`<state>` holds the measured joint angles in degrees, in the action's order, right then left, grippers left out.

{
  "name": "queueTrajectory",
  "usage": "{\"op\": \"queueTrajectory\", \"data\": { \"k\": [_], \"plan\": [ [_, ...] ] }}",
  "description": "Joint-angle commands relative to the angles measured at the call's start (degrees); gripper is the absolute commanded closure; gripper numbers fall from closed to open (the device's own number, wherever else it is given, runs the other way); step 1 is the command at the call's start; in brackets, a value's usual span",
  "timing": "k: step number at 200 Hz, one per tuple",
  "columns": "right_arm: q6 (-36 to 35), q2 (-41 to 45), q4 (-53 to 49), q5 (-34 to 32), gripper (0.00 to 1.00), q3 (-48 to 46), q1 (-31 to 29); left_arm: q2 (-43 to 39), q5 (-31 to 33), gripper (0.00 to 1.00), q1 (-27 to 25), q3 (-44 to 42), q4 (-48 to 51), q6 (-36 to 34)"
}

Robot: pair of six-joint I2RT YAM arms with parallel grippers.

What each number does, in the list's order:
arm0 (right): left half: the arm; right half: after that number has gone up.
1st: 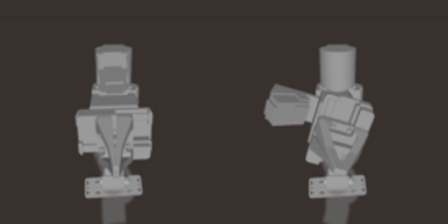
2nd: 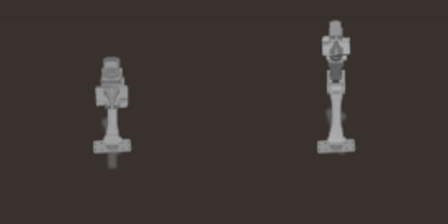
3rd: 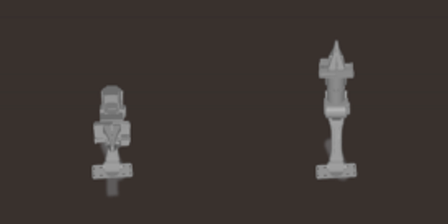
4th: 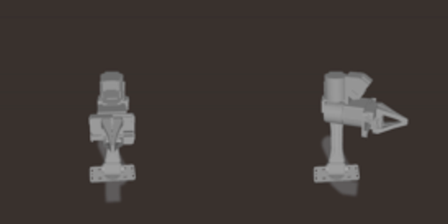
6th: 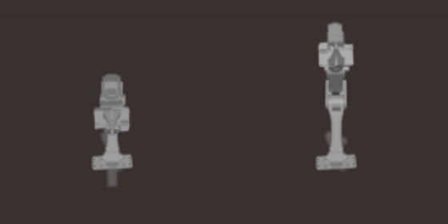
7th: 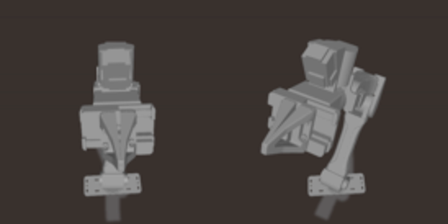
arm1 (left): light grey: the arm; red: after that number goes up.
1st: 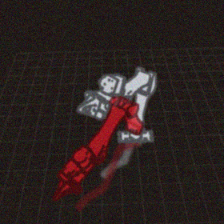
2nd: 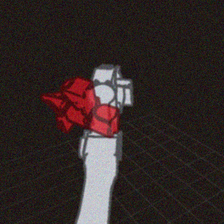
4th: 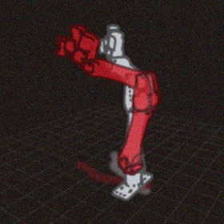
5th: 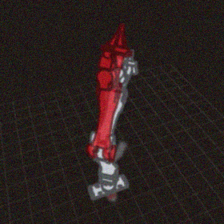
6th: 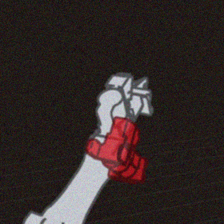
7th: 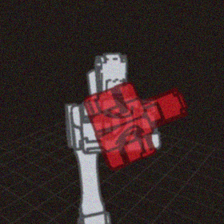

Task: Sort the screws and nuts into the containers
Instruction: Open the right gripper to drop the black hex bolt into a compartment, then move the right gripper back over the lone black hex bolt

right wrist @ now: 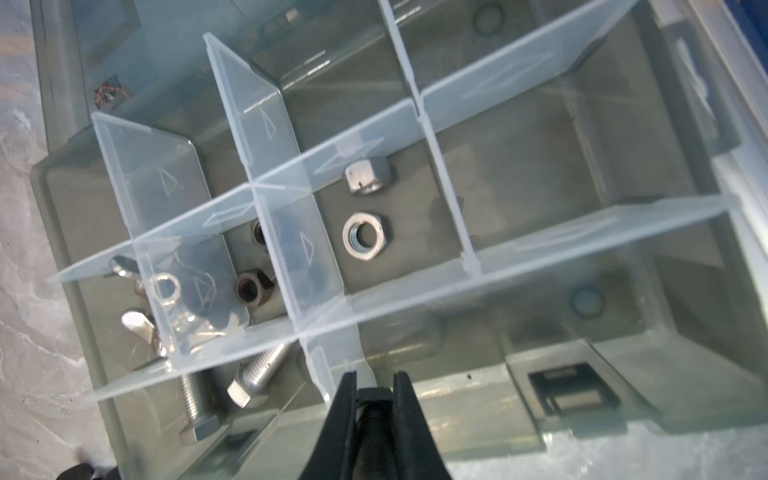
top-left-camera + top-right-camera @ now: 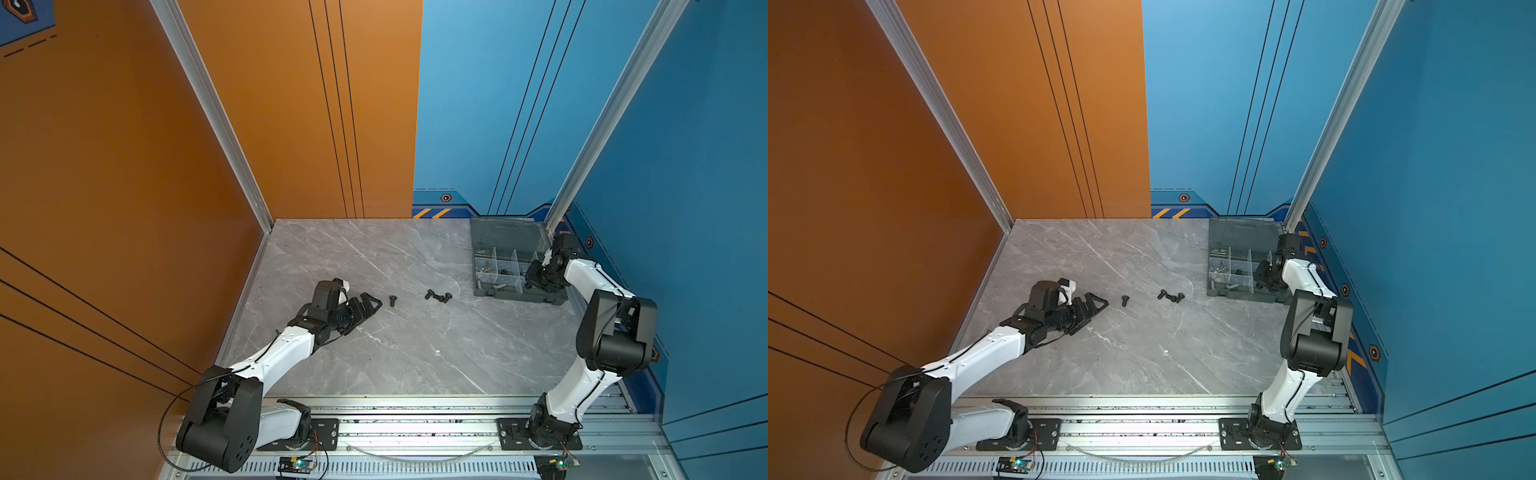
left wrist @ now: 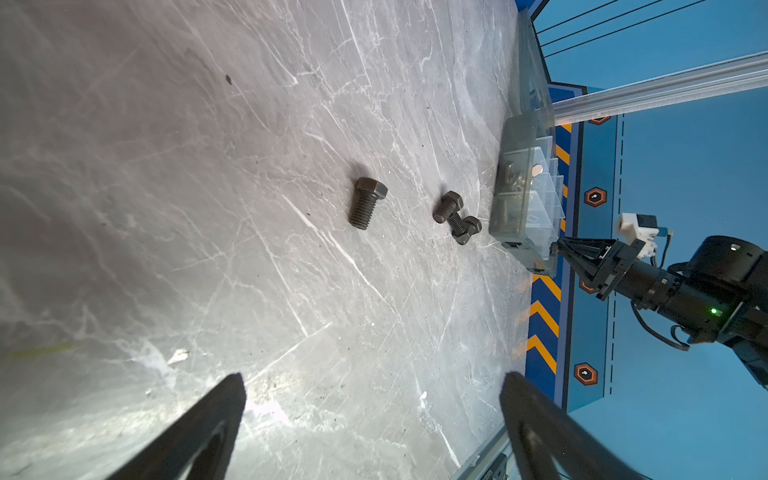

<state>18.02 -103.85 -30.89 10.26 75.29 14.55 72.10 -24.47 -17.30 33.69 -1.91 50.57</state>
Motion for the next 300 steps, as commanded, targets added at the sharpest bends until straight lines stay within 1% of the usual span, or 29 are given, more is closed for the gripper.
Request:
{"op": "queueTrajectory", "data": {
  "k": [1,28,65,80,107,129,144,166,189,204,217,240,264,300],
  "plan": [
    [-0.3,-1.2,-0.5,-1.2,1.0,2.6,0.3,-0.7,0.3,0.02,-0.1,-0.2,0.2,-0.4],
    [-0.8,-2.5,-1.8,-2.2,0.95,3.6,0.4,-0.9,0.4,0.02,0.1,-0.2,0.4,-0.4],
    [-1.0,-3.0,-2.3,-2.3,0.71,4.0,0.4,-1.4,0.5,0.02,0.0,-0.2,0.7,-0.3],
    [-1.4,-3.0,-3.9,-1.9,0.64,5.0,0.4,-1.7,0.5,0.03,0.1,-0.3,1.1,-0.3],
    [-2.3,-0.9,-6.7,-1.0,0.59,6.7,0.4,-2.8,0.8,0.02,0.2,-0.1,2.3,-0.7],
    [-2.8,3.3,-6.0,3.6,0.57,5.6,-0.2,-3.8,1.3,0.02,0.3,-0.2,3.2,-0.8],
    [-3.2,6.3,-5.8,5.7,0.55,5.0,-2.1,-4.1,1.5,0.02,0.5,-0.2,3.6,-0.9],
    [-4.4,10.3,-6.1,7.3,0.54,4.3,-7.4,-4.5,1.6,0.03,0.9,-0.3,4.2,-1.3],
    [-4.4,13.3,-4.9,8.4,0.52,3.4,-15.7,-4.9,1.5,0.02,1.5,-0.6,4.5,-1.4],
    [-3.1,14.2,-3.5,7.4,0.51,2.7,-21.5,-4.9,1.2,0.02,2.0,-0.5,4.7,-1.6],
    [-0.6,14.4,-2.0,4.9,0.5,2.0,-26.2,-4.9,0.9,0.02,2.3,-0.5,4.7,-1.8],
    [3.7,12.8,1.2,4.3,0.49,1.4,-32.7,-5.0,0.3,0.02,2.9,-0.6,5.0,-2.0],
    [7.3,9.4,4.0,2.9,0.48,1.9,-38.8,-5.1,0.0,0.02,3.4,-0.6,5.3,-2.2],
    [14.8,2.4,5.8,-4.6,0.48,5.0,-46.9,-5.9,-0.5,0.02,4.4,-1.0,5.8,-2.4]
  ]
}}
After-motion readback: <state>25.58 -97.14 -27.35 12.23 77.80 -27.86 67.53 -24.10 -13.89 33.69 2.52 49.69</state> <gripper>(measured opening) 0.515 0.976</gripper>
